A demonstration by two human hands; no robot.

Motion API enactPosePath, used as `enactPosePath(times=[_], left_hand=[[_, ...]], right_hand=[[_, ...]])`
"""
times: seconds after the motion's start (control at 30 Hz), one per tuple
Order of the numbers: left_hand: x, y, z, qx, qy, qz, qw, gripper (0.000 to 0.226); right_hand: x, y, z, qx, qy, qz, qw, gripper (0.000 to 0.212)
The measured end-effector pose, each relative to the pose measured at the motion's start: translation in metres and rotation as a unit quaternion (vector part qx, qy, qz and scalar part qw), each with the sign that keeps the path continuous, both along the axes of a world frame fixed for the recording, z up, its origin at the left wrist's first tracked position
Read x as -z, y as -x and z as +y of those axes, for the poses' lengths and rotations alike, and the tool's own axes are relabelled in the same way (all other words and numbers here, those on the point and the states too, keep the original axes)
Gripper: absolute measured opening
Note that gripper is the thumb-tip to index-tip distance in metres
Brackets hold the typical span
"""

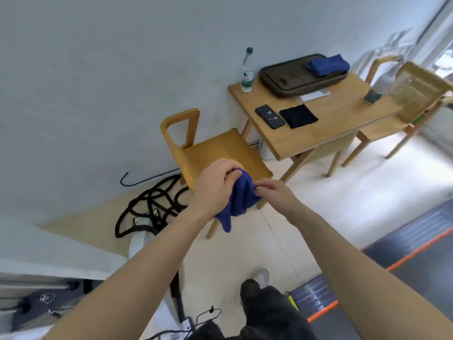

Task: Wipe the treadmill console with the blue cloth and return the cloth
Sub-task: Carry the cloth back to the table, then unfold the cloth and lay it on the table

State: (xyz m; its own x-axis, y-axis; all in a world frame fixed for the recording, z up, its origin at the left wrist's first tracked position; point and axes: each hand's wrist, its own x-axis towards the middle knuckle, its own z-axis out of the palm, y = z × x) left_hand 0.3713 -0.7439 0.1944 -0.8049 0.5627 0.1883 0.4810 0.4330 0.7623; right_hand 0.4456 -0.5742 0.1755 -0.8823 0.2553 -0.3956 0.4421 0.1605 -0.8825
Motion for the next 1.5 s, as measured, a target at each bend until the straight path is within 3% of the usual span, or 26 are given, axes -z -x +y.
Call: enactPosePath(times=[0.1,0.23,0.37,0.47,0.6,0.8,0.93,1.1,1.27,1.5], left_hand=[[-0.003,0.026,0.056,0.054,0.002,-0.030,0.998,0.019],[-0.012,0.054,0.136,0.103,-0.010,-0.072,0.992,0.016],[-0.016,0.091,0.210,0.111,0.017,-0.054,0.992,0.017],[-0.013,0.118,0.268,0.110,0.053,-0.044,0.992,0.016],[-0.008,0.144,0.340,0.088,0.033,-0.070,0.993,0.015],[-0.011,0.201,0.447,0.067,-0.033,-0.173,0.982,0.019],[-0.011,0.264,0.518,0.048,-0.083,-0.210,0.973,0.016],[-0.033,0.336,0.568,-0.009,-0.130,-0.246,0.961,0.014],[-0.007,0.360,0.589,-0.018,-0.074,-0.279,0.957,0.014],[0.114,0.315,0.615,-0.066,0.110,-0.376,0.918,0.014]], right_hand=[[0.005,0.002,0.064,-0.019,-0.020,-0.020,0.999,0.014],[0.010,0.011,0.142,0.035,-0.003,-0.025,0.999,0.007],[0.002,0.008,0.217,0.071,-0.045,-0.071,0.994,0.005],[-0.024,0.010,0.277,0.126,-0.049,-0.037,0.990,0.011],[-0.062,0.031,0.346,0.122,-0.038,0.018,0.992,0.015],[-0.072,0.098,0.449,0.250,0.052,0.082,0.963,0.016],[-0.068,0.168,0.515,0.263,0.013,0.097,0.960,0.029],[-0.078,0.268,0.578,0.285,0.005,0.093,0.954,0.014],[-0.047,0.312,0.613,0.228,-0.056,0.034,0.971,0.020],[0.087,0.305,0.662,0.124,-0.040,-0.146,0.981,0.021]])
